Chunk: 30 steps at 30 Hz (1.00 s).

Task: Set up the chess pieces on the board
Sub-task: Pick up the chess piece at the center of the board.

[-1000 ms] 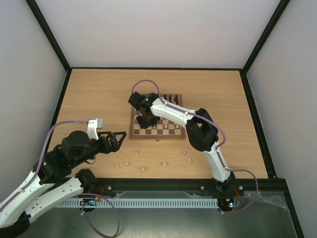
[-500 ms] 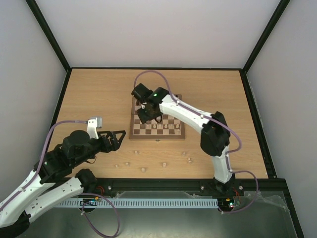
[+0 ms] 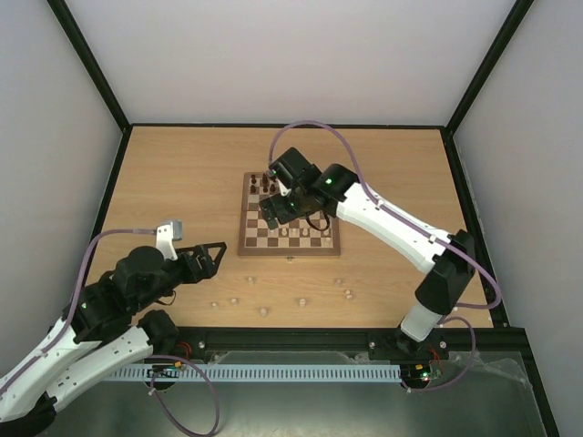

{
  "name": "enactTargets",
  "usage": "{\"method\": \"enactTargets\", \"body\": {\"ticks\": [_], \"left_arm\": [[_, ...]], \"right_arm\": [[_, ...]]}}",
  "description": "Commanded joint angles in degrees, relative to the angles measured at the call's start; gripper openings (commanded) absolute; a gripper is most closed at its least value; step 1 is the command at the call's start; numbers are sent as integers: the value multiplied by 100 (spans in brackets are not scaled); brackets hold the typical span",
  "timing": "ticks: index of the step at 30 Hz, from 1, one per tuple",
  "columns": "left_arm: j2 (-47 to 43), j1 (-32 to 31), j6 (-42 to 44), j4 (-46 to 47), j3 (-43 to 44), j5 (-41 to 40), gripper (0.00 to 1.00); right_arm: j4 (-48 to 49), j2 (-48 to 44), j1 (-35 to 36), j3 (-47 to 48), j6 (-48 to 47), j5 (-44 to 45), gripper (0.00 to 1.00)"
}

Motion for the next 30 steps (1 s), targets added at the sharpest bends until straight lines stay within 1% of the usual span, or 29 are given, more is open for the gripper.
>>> {"method": "enactTargets", "body": {"ticks": [1, 7, 13, 18, 21, 26, 28, 30], "left_arm": [[87, -17, -150, 160, -232, -33, 100], [320, -16, -281, 545, -641, 157, 99], [576, -16, -551, 674, -901, 67, 100], [674, -23, -818, 506, -984, -28, 100], [755, -20, -899, 393, -1007, -30, 99], [980, -21, -1296, 129, -1088, 24, 99], [1143, -22, -1444, -8, -1102, 9, 100], [1372, -24, -1618, -193, -1071, 30, 100]], "right_arm": [[65, -583, -22, -497, 163, -298, 99], [240, -1022, -15, -1104, 332, -604, 99], [537, -1328, 10, -1805, 413, -890, 99], [817, -1533, 230, -2540, 518, -905, 99], [887, -1568, 400, -2884, 586, -720, 99], [1080, -1678, 658, -3319, 658, -653, 99], [1089, -1681, 683, -3395, 656, -597, 100], [1070, -1681, 680, -3435, 628, -545, 98]]}}
